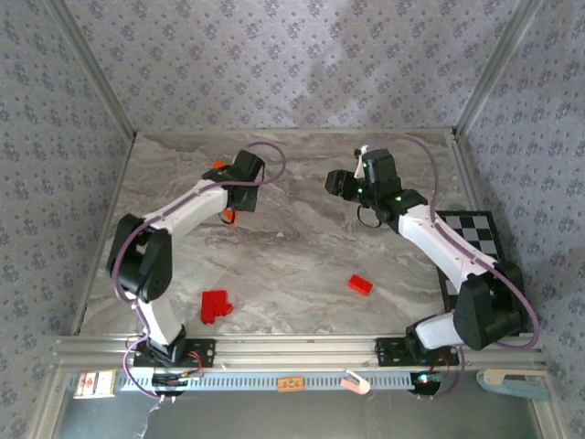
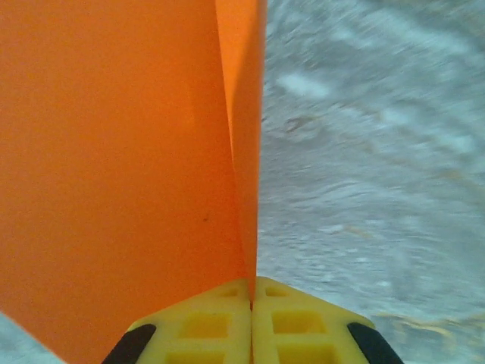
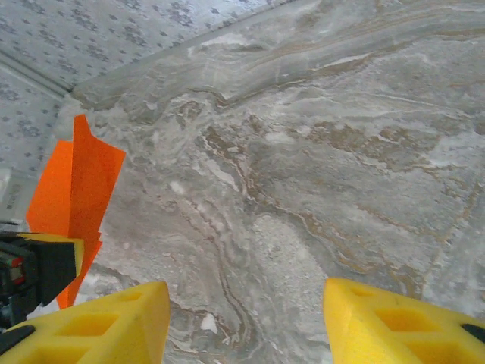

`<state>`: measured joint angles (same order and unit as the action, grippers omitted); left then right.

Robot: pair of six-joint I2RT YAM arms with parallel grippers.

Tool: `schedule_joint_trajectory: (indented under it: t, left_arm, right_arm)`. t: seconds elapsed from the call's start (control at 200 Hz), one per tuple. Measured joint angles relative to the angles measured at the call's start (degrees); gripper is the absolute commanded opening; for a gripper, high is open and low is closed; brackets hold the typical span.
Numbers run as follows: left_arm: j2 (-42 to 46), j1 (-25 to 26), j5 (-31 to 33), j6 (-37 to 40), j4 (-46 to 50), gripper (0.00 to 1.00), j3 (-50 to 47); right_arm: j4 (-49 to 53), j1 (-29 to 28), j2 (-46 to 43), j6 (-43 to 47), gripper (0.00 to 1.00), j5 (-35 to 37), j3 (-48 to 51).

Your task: Fold a paper plane with a square sheet of paper (pick it up from the middle)

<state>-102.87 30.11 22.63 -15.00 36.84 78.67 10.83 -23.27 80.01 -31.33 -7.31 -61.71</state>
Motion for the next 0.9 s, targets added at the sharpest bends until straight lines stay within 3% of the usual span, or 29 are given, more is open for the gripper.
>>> schedule_joint_trajectory:
  t: [0.2, 0.4, 0.905]
  left_arm:
    - [-9.6, 1.5, 10.0, -0.5, 2.7, 0.07, 3.5]
    - [-15.8, 3.0, 14.8, -1.6, 4.4, 0.1, 5.3]
    - [-20.7, 5.9, 14.2, -5.0, 6.3, 0.26, 9.4]
  right_arm:
    - [1.8, 0.3, 0.0, 0.8, 0.57, 1.2, 0.3]
    - [2.7, 0.6, 0.0, 0.9, 0.57, 1.6, 0.4]
    - [2.8, 0.7, 1.0, 0.7, 0.57, 1.5, 0.5]
